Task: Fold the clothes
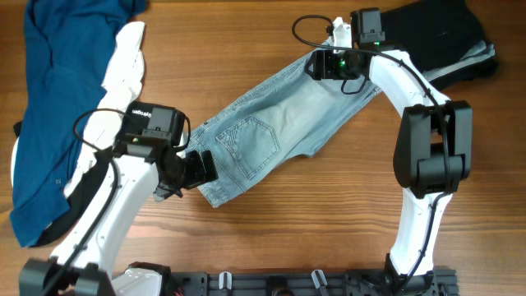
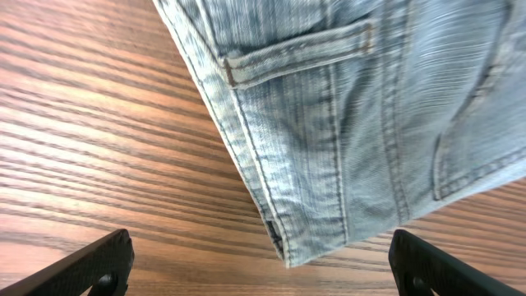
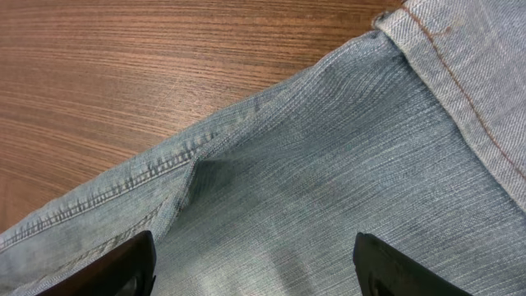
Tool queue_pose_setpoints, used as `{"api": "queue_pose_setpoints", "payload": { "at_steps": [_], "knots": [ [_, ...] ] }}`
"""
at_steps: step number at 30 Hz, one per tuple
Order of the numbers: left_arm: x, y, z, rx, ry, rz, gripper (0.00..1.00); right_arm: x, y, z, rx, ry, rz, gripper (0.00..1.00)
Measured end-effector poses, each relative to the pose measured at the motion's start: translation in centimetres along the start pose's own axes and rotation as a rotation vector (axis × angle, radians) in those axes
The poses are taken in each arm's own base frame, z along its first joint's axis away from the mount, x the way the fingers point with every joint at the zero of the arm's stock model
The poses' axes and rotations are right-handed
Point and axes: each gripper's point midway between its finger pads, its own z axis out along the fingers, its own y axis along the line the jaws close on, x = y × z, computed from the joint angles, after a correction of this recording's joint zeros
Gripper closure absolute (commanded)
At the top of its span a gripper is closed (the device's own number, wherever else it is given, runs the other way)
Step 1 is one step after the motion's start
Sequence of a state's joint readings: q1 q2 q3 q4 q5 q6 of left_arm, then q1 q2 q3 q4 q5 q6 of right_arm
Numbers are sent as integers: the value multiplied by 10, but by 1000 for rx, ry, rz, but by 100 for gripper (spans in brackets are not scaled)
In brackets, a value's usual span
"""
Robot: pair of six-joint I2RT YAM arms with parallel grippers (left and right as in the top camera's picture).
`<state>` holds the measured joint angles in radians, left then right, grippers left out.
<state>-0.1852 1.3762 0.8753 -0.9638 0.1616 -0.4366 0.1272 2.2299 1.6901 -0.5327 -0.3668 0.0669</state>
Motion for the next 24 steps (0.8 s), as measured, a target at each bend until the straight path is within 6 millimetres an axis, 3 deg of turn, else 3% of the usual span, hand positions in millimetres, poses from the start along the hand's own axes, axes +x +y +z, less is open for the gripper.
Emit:
{"api": "queue_pose_setpoints", "payload": {
  "at_steps": [4, 10, 15, 16, 17, 19, 20, 22, 24],
  "knots": [
    [-14, -4, 0, 19, -76, 12, 0, -4, 0, 0, -2, -14, -2, 18],
    [-12, 9, 49, 43, -131, -102, 2, -6, 2, 0, -9, -22, 2, 18],
    [-33, -1, 56, 127, -251, -128, 2, -5, 2, 0, -9, -21, 17, 18],
    [-37, -3, 56, 140, -267, -134, 7, -6, 2, 0, -9, -22, 18, 18],
    [-41, -6, 56, 155, -285, -141, 19, -6, 2, 0, -9, -22, 18, 18],
    [-49, -9, 61, 167, -300, -152, 47, -4, 2, 0, -9, -17, 20, 18],
    [-53, -12, 64, 174, -303, -153, 69, -4, 1, 0, -8, -14, 21, 18],
    [-59, -15, 70, 186, -296, -165, 90, -3, 2, 0, -9, -12, 22, 20],
    [-62, -16, 76, 191, -294, -158, 96, -2, 1, 0, -8, -6, 24, 23]
  ]
}}
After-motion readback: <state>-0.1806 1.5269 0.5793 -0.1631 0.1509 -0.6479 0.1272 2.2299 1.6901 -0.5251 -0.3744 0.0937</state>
